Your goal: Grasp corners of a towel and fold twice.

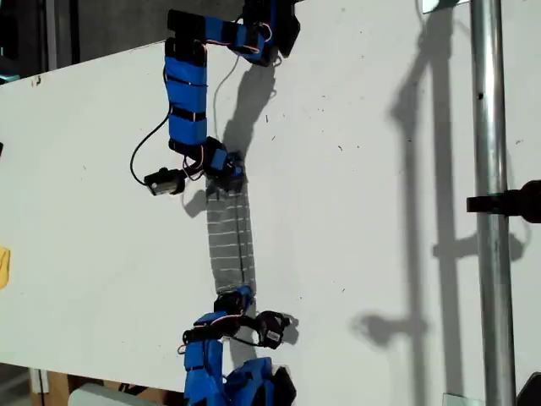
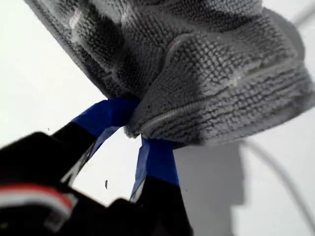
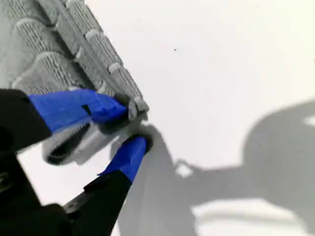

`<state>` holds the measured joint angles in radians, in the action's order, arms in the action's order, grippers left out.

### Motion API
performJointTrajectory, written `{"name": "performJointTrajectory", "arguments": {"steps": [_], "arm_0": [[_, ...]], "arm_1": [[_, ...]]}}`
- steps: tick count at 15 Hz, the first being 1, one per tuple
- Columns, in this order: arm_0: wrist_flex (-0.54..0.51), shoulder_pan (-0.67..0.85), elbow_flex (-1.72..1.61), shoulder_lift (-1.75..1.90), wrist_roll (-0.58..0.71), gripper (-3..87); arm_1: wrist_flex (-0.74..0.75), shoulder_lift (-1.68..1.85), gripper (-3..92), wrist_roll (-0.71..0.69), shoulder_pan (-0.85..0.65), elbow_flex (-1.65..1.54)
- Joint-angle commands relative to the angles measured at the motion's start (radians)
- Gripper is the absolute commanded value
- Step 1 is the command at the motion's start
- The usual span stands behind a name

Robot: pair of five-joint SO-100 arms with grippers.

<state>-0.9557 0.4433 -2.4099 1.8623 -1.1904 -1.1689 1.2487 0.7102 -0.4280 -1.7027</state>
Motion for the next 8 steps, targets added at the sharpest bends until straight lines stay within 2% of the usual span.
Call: {"name": "performJointTrajectory", "arguments": {"steps": [1, 3, 4, 5, 7, 8], "arm_0": [[-0.110, 0.021, 0.077, -0.012, -0.011, 24.7], [-0.304, 0.046, 0.146, 0.015, -0.063, 30.2], [-0.351, 0.046, 0.138, 0.091, -0.064, 33.2], [-0.376, 0.041, 0.097, 0.233, -0.080, 31.9], [-0.460, 0.037, 0.017, 0.629, -0.104, 28.0], [-0.462, -0.003, -0.029, 0.841, -0.115, 25.7]], "arm_1": [[-0.101, 0.035, 15.1, 0.012, -0.043, -0.008], [-0.195, 0.106, 26.5, 0.032, -0.052, -0.006], [-0.229, 0.164, 30.2, 0.032, -0.049, -0.008], [-0.275, 0.222, 36.7, 0.034, -0.049, -0.008], [-0.373, 0.399, 36.9, 0.046, -0.063, -0.035], [-0.416, 0.520, 37.2, 0.072, -0.077, -0.078]]}}
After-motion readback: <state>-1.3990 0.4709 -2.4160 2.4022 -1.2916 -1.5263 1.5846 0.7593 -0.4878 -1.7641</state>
